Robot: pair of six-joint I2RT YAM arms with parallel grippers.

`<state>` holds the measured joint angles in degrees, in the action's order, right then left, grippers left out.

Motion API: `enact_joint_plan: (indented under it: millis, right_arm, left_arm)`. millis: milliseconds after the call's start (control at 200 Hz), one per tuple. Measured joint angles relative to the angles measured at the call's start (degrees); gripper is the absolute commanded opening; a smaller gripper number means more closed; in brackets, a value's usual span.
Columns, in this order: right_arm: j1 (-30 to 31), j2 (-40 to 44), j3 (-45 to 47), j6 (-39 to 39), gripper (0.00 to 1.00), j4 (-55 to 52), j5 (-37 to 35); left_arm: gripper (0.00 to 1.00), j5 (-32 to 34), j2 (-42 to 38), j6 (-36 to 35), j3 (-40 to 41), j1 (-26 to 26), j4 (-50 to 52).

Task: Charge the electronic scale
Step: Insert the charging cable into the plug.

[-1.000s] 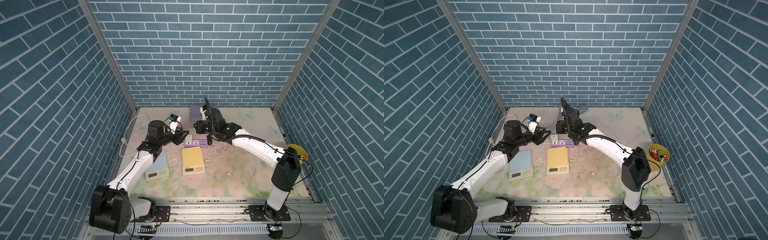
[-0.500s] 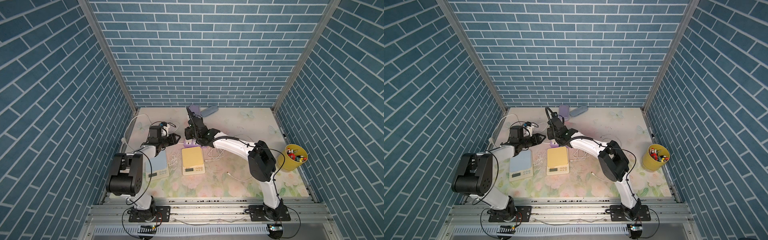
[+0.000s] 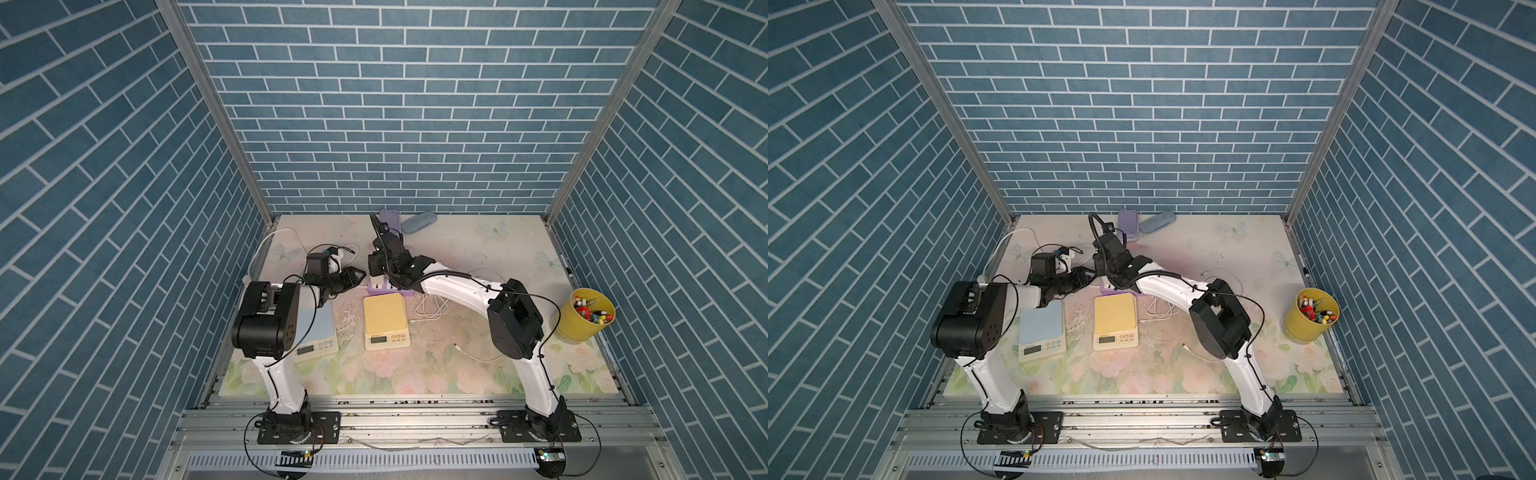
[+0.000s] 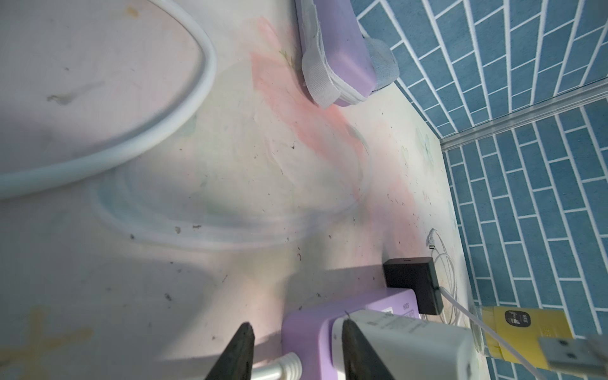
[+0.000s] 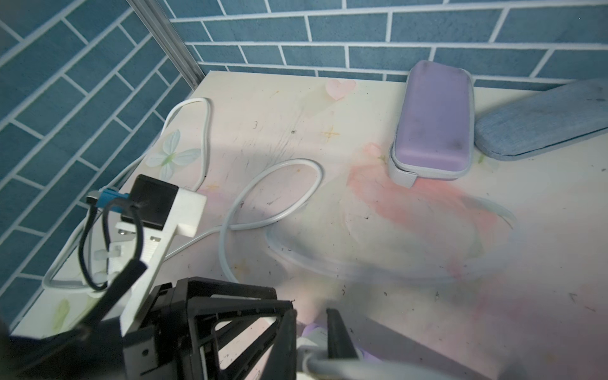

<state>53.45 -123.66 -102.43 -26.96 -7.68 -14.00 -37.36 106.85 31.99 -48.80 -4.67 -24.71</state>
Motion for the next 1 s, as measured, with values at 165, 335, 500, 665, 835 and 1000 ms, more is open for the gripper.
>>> enact_joint_plan:
  millis: [165,335,500,665,835,1000]
  right_arm:
    - [0.7,0.0,1.81,-0.07,0.0,0.04,-2.16]
    - [1.42,0.07,3.67,-0.24,0.0,0.5,-3.67]
    - [1.64,0.11,3.93,-0.74,0.0,0.9,-4.33]
    - [1.68,0.11,4.09,-1.27,0.0,0.96,-4.94]
    - [1.84,0.11,4.44,-2.4,0.0,1.6,-5.68]
    - [1.95,0.11,5.05,-4.81,0.0,2.73,-6.67]
  left_arm:
    - [0.47,0.17,-0.02,0.92,0.96,-1.07,-0.92]
    - [0.47,0.79,0.0,2.38,2.12,-1.6,-1.88]
    - [0.47,1.92,0.02,3.58,2.38,-2.14,-2.89]
    - [0.47,2.43,0.24,4.39,2.62,-2.49,-3.72]
    - [0.47,2.45,0.74,5.07,2.78,-2.56,-4.57]
    - [0.47,2.84,0.74,6.01,3.39,-2.78,-5.86]
